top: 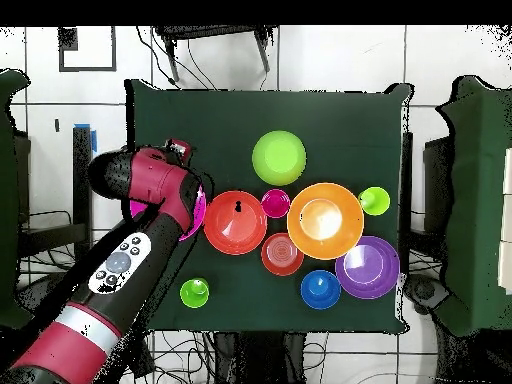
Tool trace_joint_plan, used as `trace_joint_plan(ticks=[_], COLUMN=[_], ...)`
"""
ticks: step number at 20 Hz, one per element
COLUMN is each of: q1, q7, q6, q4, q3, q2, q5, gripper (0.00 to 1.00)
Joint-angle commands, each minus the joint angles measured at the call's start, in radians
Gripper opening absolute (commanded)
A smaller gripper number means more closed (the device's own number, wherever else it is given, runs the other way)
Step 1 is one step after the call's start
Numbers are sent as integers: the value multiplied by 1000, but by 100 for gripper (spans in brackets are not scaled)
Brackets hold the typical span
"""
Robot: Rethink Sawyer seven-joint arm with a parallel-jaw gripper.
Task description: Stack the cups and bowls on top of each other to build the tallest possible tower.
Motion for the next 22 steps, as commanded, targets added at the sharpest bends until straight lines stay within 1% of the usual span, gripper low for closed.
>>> trace_joint_plan(ticks=[1,10,22], q1=[-24,-11,3], q7=[-40,-30,3], q6=[17,51,14], q4=[68,100,85], q3=[178,182,207], q2=[-36,-93,-58], q5=[-77,-100,-92], gripper=[100,100,100])
